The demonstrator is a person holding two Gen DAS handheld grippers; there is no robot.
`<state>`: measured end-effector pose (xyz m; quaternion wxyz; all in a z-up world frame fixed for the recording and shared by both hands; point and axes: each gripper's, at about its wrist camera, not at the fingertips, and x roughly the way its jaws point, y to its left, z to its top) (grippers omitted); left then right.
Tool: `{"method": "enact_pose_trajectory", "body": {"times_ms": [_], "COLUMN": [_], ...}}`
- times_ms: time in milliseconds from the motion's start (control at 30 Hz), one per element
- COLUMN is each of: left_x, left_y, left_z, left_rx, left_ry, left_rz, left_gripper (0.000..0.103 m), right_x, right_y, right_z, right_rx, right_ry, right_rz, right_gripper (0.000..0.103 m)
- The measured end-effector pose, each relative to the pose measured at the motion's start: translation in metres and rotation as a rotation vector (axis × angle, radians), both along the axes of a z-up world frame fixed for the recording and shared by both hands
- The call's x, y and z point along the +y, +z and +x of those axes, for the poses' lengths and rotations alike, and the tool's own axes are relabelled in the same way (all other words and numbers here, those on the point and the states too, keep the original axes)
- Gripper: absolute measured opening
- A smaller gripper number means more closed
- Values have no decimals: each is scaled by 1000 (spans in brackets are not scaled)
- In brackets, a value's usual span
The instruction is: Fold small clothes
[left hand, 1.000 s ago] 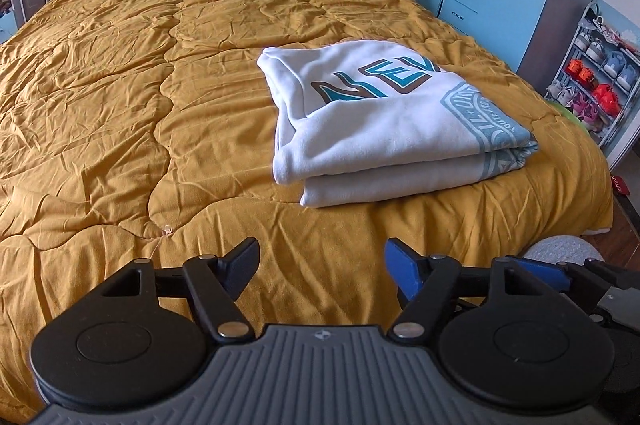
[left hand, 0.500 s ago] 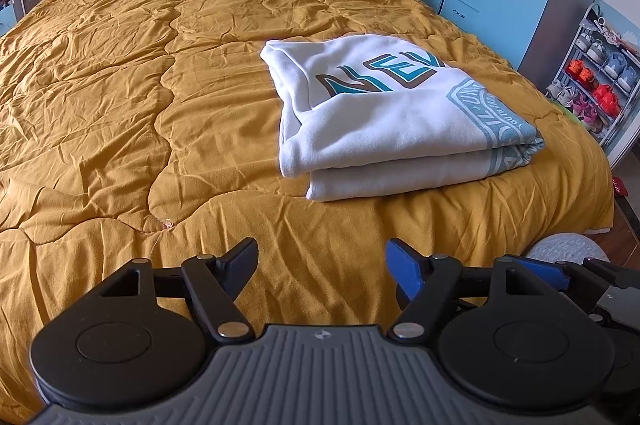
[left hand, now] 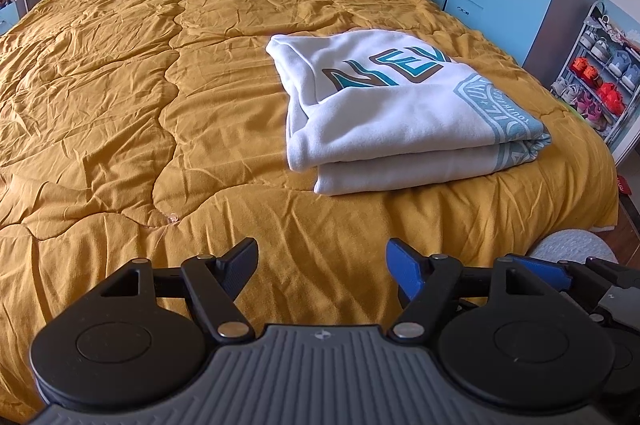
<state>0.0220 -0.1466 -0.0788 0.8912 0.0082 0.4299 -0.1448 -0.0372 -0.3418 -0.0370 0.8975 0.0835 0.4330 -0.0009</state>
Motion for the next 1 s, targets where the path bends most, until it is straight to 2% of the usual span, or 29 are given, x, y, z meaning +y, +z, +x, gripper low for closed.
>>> {"method": "enact_pose_trajectory", "body": {"times_ms": [1000], "left_x": [5], "left_y": [1], "left_z": [-1], "left_rx": [-9], "left_ry": [13], "left_rz": [6], "left_gripper": [86], "right_x": [7], "right_y": [0], "right_z": [2], "right_rx": [-8], "right_ry": [4], "right_rz": [-19], "right_gripper": [81]}}
